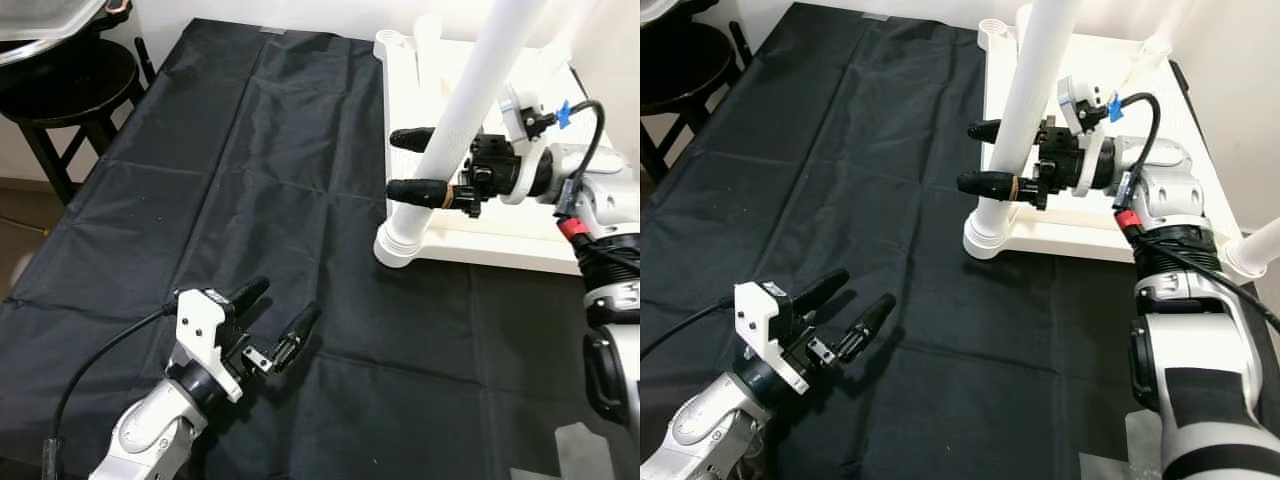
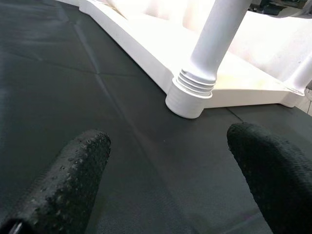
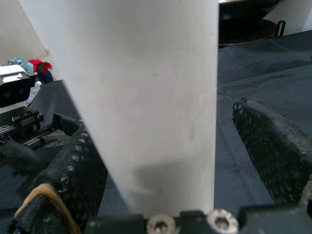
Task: Building children table
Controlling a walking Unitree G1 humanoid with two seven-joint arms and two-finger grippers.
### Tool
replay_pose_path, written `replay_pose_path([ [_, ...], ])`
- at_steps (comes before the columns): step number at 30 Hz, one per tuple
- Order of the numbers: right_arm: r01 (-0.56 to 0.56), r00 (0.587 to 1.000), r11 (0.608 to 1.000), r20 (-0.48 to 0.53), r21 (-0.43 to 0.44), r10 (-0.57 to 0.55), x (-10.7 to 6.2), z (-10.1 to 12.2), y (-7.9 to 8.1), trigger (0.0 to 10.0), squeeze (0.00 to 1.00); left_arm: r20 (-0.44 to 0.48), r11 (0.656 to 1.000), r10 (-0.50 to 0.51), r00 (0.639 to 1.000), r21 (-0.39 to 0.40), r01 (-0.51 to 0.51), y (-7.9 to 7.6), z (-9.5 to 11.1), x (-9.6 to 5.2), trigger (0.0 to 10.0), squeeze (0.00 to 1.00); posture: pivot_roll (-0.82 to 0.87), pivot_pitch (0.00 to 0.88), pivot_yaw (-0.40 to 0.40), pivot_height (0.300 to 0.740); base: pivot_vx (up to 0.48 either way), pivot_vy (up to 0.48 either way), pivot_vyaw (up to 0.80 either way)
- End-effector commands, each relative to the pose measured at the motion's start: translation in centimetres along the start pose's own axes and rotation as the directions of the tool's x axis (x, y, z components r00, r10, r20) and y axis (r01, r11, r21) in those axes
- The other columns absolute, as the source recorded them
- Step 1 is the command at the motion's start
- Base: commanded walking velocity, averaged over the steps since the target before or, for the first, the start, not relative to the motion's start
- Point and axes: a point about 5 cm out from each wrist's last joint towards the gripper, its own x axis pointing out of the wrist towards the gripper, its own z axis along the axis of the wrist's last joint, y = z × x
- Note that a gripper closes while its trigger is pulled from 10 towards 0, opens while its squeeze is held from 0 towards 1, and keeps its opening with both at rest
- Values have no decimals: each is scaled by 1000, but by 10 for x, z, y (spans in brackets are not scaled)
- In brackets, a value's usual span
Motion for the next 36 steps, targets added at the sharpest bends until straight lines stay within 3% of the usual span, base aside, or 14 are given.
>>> replay_pose_path([
  [1, -7, 1000, 999, -5, -40, 7, -4, 7, 0, 0, 0, -5, 1000, -10, 1000, -8, 10, -4, 0, -1, 10000, 0, 19, 266, -82, 740, 0, 0, 0],
  [10, 4, 1000, 998, 20, -56, -3, -10, 10, 0, 0, 0, -7, 1000, -11, 1000, -7, 11, -3, -1, 0, 10000, 0, 21, 260, -81, 740, 0, 0, 0],
  [13, 29, 997, 997, 73, -73, -23, -16, 19, -1, 0, 0, -9, 1000, -11, 1000, -7, 11, -3, -2, 0, 10000, 0, 24, 252, -80, 740, 0, 0, 0],
  [14, 42, 996, 997, 82, -72, -36, -17, 20, -1, 8078, 0, -10, 1000, -11, 1000, -7, 11, -3, -2, -1, 10000, 0, 24, 250, -80, 740, 0, 0, 0],
  [15, 40, 995, 997, 89, -63, -35, -18, 21, -1, 10000, 0, -10, 1000, -10, 1000, -7, 10, -3, -2, -1, 10000, 0, 24, 250, -80, 740, 0, 0, 0],
  [17, 20, 996, 998, 88, -54, -15, -19, 21, 1, 10000, 0, -10, 1000, -10, 1000, -7, 10, -3, -3, -1, 10000, 0, 23, 248, -79, 740, 0, 0, 0],
  [18, -5, 996, 999, 92, -46, 9, -20, 21, 4, 0, 0, -10, 1000, -11, 1000, -7, 10, -3, -3, -1, 10000, 0, 23, 248, -79, 740, 0, 0, 0],
  [23, -11, 995, 999, 95, -41, 15, -21, 21, 5, 0, 0, -10, 1000, -11, 1000, -7, 11, -3, -3, -1, 10000, 0, 23, 248, -79, 740, 0, 0, 0],
  [25, 55, 994, 996, 94, -66, -49, -21, 18, 3, 0, 0, -11, 1000, -12, 1000, -8, 12, -2, -4, 0, 10000, 0, 22, 237, -82, 740, 0, 0, 0],
  [26, 99, 991, 993, 101, -71, -91, -24, 16, 3, 6941, 0, -11, 1000, -11, 1000, -8, 11, -2, -4, 0, 10000, 0, 23, 233, -84, 740, 0, 0, 0],
  [27, 99, 991, 993, 101, -71, -91, -24, 16, 3, 6941, 0, -11, 1000, -11, 1000, -8, 11, -2, -4, 0, 10000, 0, 23, 233, -84, 740, 0, 0, 0],
  [28, 130, 987, 989, 106, -72, -122, -26, 14, 4, 9451, 0, -11, 1000, -10, 1000, -7, 10, -2, -5, 0, 10000, 0, 26, 229, -84, 740, 0, 0, 0],
  [32, 154, 982, 986, 119, -65, -146, -30, 13, 7, 10000, 0, -11, 1000, -8, 1000, -6, 8, -2, -5, 0, 10000, 0, 26, 227, -84, 740, 0, 0, 0],
  [36, 226, 962, 973, 166, -34, -218, -37, 8, 25, 10000, 0, -14, 1000, -4, 1000, -6, 4, 3, -8, 2, 10000, 0, 3, 204, -71, 740, 0, 0, 0],
])
